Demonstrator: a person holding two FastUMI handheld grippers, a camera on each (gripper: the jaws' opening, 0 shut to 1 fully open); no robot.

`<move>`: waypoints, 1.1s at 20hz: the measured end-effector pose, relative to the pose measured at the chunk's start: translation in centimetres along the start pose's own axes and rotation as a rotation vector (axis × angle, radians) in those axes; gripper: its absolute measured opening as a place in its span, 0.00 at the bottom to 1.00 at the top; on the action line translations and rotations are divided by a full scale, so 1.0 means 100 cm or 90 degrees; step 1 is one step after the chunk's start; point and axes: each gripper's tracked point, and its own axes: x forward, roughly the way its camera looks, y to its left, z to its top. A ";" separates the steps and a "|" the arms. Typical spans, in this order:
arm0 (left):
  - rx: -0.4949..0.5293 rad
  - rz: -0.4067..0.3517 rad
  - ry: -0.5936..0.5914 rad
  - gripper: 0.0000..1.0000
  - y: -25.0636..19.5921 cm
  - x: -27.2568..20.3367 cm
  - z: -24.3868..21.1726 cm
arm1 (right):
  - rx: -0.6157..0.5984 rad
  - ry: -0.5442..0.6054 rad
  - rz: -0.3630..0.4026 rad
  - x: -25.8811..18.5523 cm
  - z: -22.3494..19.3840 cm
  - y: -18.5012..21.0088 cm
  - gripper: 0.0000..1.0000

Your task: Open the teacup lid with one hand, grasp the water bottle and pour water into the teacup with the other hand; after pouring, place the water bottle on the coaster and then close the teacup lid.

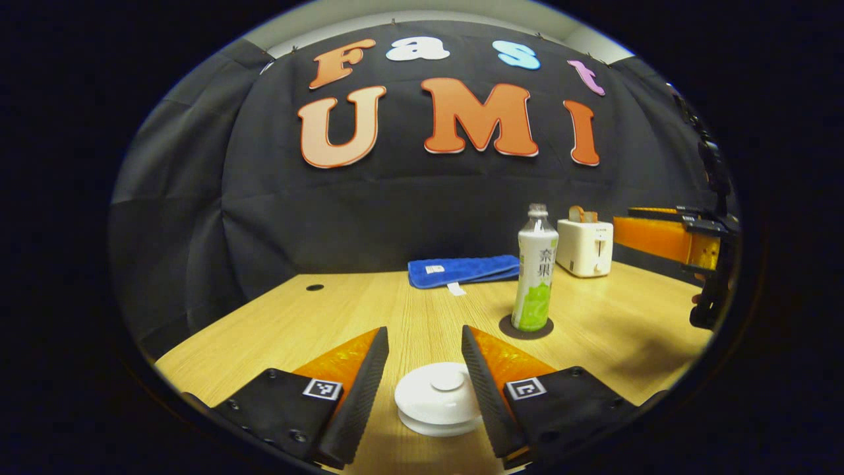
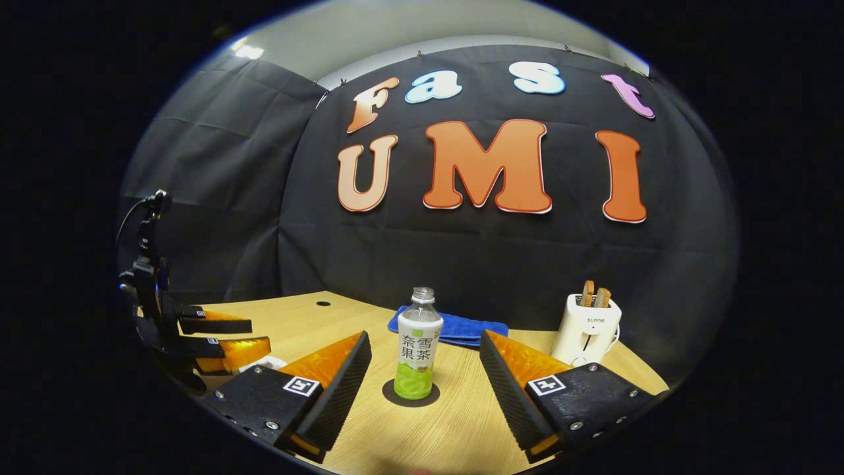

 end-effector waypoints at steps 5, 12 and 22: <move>-0.051 0.014 -0.064 0.92 0.010 -0.016 0.063 | -0.028 -0.011 -0.047 -0.021 0.024 -0.008 0.99; -0.041 0.022 -0.102 0.96 -0.002 -0.022 0.127 | 0.006 -0.010 -0.089 -0.041 0.050 -0.013 0.99; -0.051 0.017 -0.134 0.94 -0.019 -0.027 0.161 | 0.025 -0.058 -0.115 -0.046 0.084 -0.024 0.99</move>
